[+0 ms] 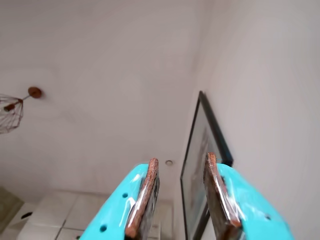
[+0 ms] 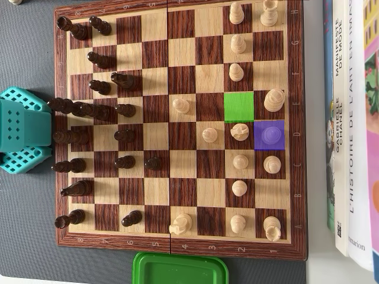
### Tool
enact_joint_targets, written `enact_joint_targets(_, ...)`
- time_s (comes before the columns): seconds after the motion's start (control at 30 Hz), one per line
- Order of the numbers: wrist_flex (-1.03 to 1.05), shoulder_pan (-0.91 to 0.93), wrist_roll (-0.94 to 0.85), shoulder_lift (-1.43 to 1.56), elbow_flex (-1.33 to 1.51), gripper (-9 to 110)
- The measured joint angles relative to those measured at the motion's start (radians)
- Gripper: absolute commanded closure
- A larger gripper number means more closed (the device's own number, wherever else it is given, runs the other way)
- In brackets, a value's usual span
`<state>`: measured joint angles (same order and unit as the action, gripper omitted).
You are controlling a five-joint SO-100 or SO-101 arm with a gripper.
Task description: Play chess
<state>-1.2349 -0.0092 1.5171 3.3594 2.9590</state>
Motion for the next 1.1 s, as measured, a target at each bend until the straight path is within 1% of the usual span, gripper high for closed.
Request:
enact_joint_targets(0.2, 0.258, 0.0, 0.0, 0.0, -0.078, 88)
enact_joint_targets(0.57, 0.808, -0.005, 0.0, 0.0, -0.196, 88)
enact_joint_targets(0.8, 1.213, -0.003, 0.0, 0.0, -0.268, 87)
enact_joint_targets(1.0, 1.612, -0.005, 0.0, -0.003, -0.334, 87)
enact_joint_targets(1.1, 1.758, -0.006, 0.0, -0.003, -0.339, 87)
